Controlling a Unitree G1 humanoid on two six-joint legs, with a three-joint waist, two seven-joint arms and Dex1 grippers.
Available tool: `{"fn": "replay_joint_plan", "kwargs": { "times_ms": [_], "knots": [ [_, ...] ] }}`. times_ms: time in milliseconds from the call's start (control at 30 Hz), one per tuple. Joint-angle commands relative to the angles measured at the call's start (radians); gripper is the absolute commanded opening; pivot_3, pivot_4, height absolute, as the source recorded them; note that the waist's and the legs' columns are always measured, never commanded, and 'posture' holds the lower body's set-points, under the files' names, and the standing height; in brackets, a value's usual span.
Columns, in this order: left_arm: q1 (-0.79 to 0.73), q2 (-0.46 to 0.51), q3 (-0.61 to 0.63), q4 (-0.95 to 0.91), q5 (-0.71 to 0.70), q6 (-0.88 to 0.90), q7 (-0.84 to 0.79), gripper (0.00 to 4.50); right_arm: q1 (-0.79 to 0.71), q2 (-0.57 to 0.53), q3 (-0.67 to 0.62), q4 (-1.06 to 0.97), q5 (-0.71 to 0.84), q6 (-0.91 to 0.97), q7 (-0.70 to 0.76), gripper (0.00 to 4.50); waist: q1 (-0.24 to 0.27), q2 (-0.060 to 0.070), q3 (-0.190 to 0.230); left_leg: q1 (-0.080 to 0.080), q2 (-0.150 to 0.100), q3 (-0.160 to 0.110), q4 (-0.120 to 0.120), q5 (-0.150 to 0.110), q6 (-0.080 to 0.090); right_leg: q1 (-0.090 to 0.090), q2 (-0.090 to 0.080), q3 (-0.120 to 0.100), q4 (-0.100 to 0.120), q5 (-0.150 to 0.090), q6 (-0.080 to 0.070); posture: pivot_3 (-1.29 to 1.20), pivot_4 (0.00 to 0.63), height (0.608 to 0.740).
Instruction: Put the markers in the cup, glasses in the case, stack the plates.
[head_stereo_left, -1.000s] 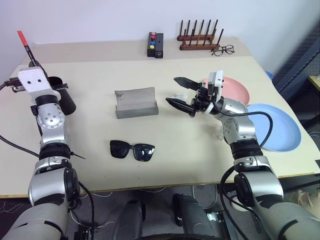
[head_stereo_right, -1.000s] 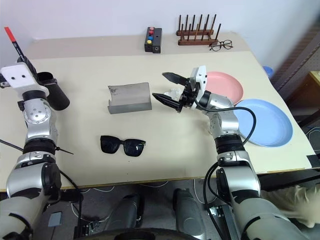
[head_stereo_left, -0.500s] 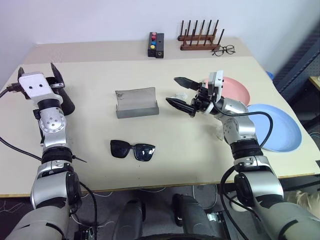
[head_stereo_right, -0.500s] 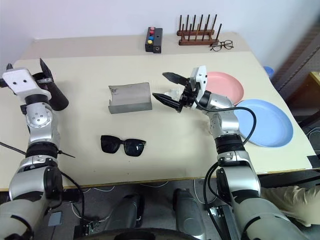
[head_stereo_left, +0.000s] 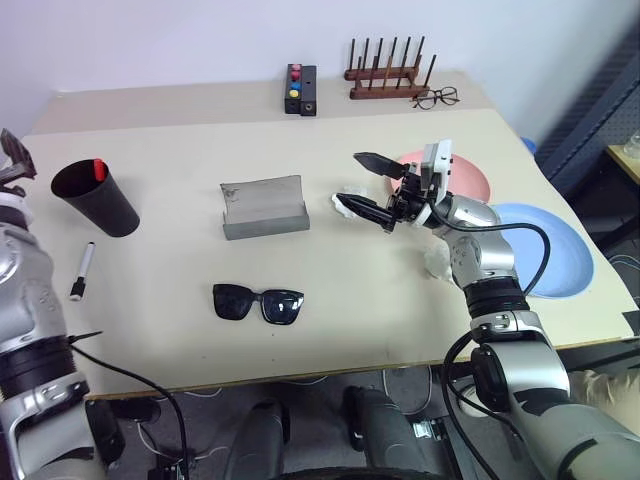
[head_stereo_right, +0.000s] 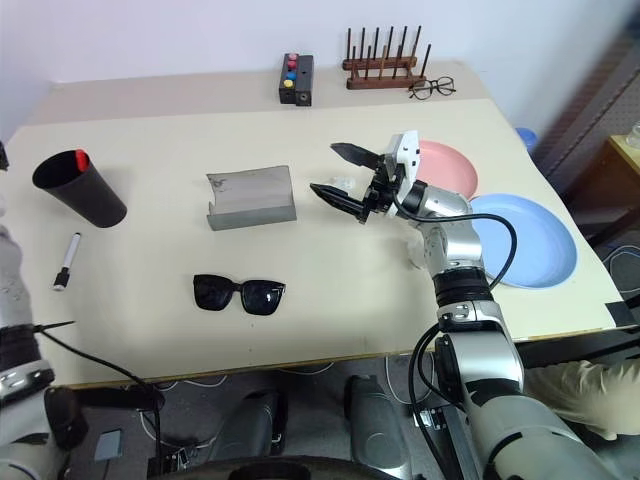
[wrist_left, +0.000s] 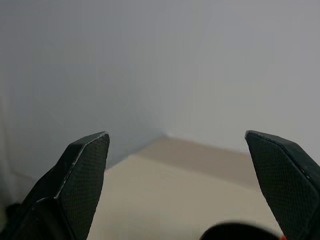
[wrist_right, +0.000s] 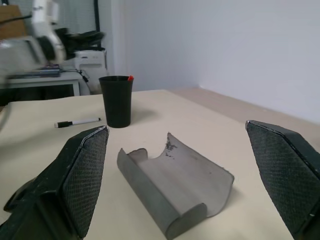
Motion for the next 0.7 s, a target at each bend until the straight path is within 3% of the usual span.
{"fn": "replay_joint_plan", "kwargs": {
  "times_ms": [33,167,300,500,700],
  "knots": [
    [0.074,0.039,0.052,-0.168,-0.043,0.168,-0.004,4.43,-0.044,0.000,-0.012,0.014,0.002,-0.032,0.011,4.50,0.005,0.000,0.000,0.000,0.000,0.000,0.000,0.000,0.000,0.000,0.000,0.000,0.000,0.000,0.000,0.00,0.150,0.740],
    [0.173,0.077,0.124,-0.286,-0.142,0.420,-0.019,4.43,-0.065,0.006,-0.012,0.047,0.000,-0.049,0.018,4.50,0.001,0.000,0.000,0.000,0.000,0.000,0.001,0.000,0.000,0.001,0.000,0.000,-0.001,-0.004,-0.001,0.00,0.150,0.740],
    [0.297,0.196,0.115,-0.284,-0.185,0.628,-0.165,4.43,-0.078,0.009,-0.016,0.070,-0.003,-0.064,0.020,4.50,-0.003,0.001,0.001,0.000,0.000,0.000,0.000,0.000,0.000,0.000,0.000,0.000,-0.001,-0.004,-0.001,0.00,0.150,0.740],
    [0.369,0.223,-0.018,-0.159,-0.028,0.534,-0.257,4.43,-0.058,0.007,-0.017,0.052,-0.002,-0.071,0.012,4.50,-0.002,0.001,0.001,0.000,0.000,0.000,-0.001,0.000,0.000,0.000,0.000,0.000,-0.001,-0.007,-0.004,0.00,0.150,0.740],
    [0.268,0.229,-0.094,0.003,0.014,0.494,-0.349,4.43,-0.034,-0.006,-0.019,0.024,-0.002,-0.065,-0.002,4.50,0.004,0.001,0.001,-0.001,0.000,0.000,0.000,0.000,0.000,-0.001,0.000,0.000,-0.001,-0.007,-0.004,0.00,0.150,0.740]
  ]
}}
